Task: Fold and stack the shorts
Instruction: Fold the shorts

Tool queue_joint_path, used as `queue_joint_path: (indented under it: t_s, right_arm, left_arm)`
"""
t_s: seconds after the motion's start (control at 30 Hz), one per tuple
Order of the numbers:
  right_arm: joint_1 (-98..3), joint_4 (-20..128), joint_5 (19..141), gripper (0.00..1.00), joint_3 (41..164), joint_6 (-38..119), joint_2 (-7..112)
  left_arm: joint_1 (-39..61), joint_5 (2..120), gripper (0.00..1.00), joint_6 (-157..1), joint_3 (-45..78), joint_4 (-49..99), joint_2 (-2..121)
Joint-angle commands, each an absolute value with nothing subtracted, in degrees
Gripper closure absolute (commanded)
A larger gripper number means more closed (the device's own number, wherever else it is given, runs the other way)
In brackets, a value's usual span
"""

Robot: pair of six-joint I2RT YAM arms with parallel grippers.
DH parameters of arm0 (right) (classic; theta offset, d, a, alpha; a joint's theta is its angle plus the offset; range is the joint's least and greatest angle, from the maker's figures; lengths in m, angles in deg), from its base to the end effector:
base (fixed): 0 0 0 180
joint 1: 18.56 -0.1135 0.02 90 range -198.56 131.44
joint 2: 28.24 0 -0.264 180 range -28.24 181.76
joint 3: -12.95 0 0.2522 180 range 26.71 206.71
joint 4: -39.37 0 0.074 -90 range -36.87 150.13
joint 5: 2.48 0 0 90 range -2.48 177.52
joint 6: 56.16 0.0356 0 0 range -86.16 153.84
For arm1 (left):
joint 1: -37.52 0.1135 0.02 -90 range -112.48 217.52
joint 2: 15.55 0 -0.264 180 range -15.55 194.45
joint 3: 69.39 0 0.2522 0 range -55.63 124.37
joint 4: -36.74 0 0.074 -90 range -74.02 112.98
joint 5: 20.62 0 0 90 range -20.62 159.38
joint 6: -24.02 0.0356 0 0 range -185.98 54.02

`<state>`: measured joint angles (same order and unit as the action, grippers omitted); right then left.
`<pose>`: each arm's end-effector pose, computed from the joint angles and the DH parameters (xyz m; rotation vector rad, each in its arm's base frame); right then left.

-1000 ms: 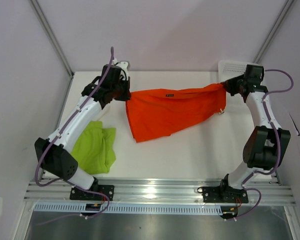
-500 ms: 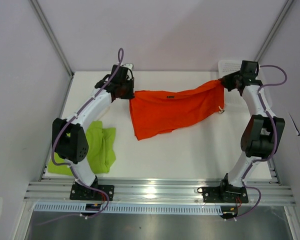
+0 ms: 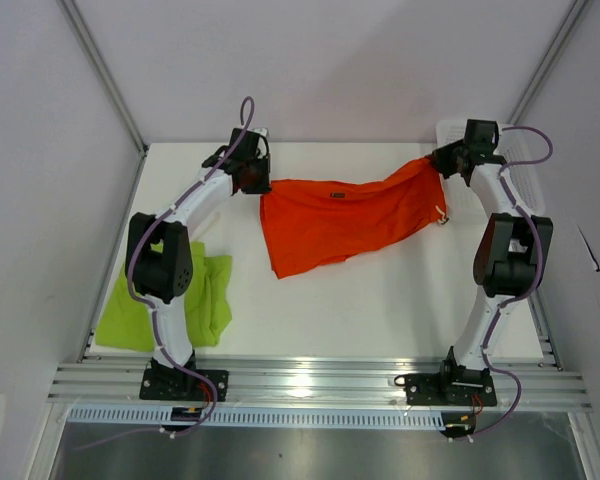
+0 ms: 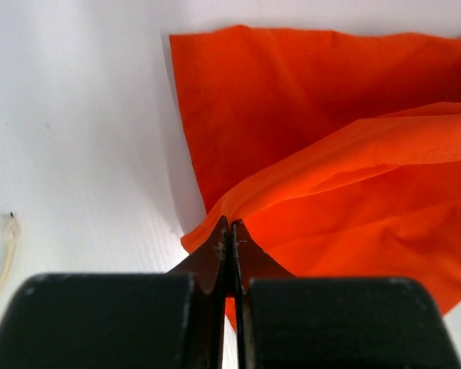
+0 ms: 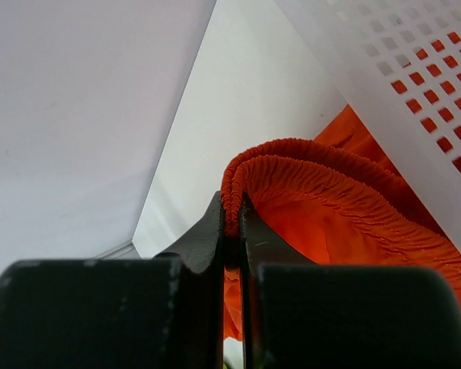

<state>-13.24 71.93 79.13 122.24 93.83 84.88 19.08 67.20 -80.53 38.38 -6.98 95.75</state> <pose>0.4617 -0.0378 0.2747 1.1613 1.9689 0.6788 0.4189 -0.1411 0.2635 0.1001 2.4162 -0.3129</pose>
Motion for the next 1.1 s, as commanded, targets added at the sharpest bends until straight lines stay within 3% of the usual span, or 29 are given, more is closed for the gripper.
queue_joint_path:
  t_s: [0.0,0.1,0.2,0.23,0.3,0.33,0.43,0.5,0.67,0.77,0.9,0.93,1.03,1.07]
  right_arm:
    - [-14.08,68.24,81.53,1.00,127.77,94.92,87.42]
    - [-14.52,67.01,82.76,0.94,130.76,94.58,89.71]
    - [-15.13,66.92,83.12,0.68,133.93,93.53,92.61]
    - [-15.22,66.32,83.03,0.45,135.59,93.09,93.14]
    - [-15.48,66.31,83.82,0.25,136.74,92.82,94.28]
    - [-15.48,66.14,84.96,0.13,137.27,93.34,94.28]
    - [-15.48,63.77,86.02,0.05,136.58,92.13,92.97]
    - [-15.31,63.50,85.93,0.05,136.23,90.19,91.31]
    - [-16.27,64.45,83.47,0.16,131.22,78.53,85.77]
    - [-17.85,65.25,84.52,0.28,125.17,73.68,81.38]
    - [-20.93,63.15,89.33,0.53,114.55,69.98,77.59]
    - [-22.15,63.32,90.14,0.68,113.64,69.36,77.24]
    - [-24.09,66.83,94.78,0.95,112.67,66.72,77.76]
    - [-25.75,67.45,96.38,1.00,112.41,65.67,77.93]
  left_arm:
    - [20.55,67.26,1.00,-81.27,42.54,-4.18,98.08]
    - [21.34,67.53,1.00,-81.54,42.45,-2.69,99.67]
    - [22.05,66.39,1.00,-81.80,42.89,-1.55,101.51]
    - [22.22,66.30,0.87,-81.80,43.94,-1.63,101.95]
    - [22.22,66.21,0.71,-81.45,44.56,-1.81,103.09]
    - [22.31,66.65,0.58,-81.36,44.65,-1.98,103.10]
    - [22.75,68.14,0.50,-81.27,45.44,-2.86,102.22]
    - [23.01,69.11,0.48,-80.93,45.44,-3.39,101.08]
    - [22.93,72.19,0.41,-80.75,40.18,-2.69,93.27]
    - [22.23,71.49,0.39,-81.54,32.54,1.26,87.03]
    - [19.59,67.54,0.38,-82.50,25.33,5.04,82.45]
    - [17.76,66.92,0.38,-82.68,24.27,5.14,82.01]
    - [14.16,64.99,0.39,-83.64,21.46,6.36,81.39]
    - [13.18,64.37,0.39,-83.91,20.84,6.89,81.39]
